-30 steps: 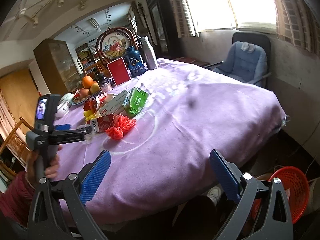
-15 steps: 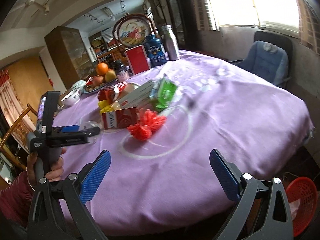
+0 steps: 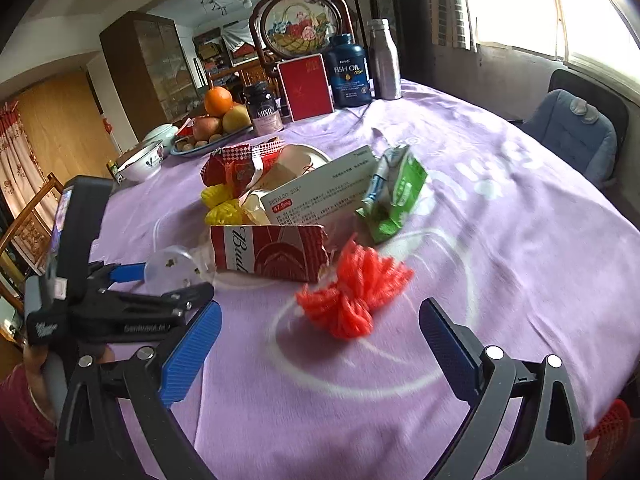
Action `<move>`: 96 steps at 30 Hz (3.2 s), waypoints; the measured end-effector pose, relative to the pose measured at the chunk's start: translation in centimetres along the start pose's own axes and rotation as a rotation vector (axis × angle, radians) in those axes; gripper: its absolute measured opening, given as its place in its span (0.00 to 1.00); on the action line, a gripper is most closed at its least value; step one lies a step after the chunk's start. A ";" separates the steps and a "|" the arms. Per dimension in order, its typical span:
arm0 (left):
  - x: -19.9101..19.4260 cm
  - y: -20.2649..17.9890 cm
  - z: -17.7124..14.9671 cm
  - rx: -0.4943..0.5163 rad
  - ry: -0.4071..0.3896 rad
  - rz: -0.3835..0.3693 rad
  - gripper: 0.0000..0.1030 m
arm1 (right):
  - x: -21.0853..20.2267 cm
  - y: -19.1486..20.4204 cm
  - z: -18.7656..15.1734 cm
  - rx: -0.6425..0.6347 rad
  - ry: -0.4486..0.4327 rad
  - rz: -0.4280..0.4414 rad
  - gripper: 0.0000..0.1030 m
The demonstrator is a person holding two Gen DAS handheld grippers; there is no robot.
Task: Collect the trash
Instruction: 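Grasp the clear cup with the left tool while the right tool grasps the red mesh net, then carry the cup and red net to the red wastebasket with both tools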
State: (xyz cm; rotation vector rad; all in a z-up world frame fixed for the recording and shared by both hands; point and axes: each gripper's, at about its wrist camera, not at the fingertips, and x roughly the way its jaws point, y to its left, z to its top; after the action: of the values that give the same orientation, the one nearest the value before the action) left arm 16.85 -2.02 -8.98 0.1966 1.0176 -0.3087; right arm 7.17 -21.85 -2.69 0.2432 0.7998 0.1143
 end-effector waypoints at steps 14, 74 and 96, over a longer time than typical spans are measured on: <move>0.1 0.0 0.0 -0.001 0.001 -0.002 0.95 | 3.9 -1.3 0.5 0.060 0.122 -0.018 0.36; -7.9 -2.8 -0.7 -0.007 -0.260 -0.090 0.34 | -10.0 -8.9 -4.3 0.135 -0.222 -0.123 0.33; -9.3 -25.8 -2.6 0.321 -0.217 -0.369 0.34 | -20.4 -27.2 -18.1 0.461 -0.226 -0.487 0.36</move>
State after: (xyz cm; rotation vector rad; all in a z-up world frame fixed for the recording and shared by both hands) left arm 1.41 -23.96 -2.83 0.2583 0.7805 -0.8145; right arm -19.76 -48.90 -7.72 0.4792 0.6321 -0.5533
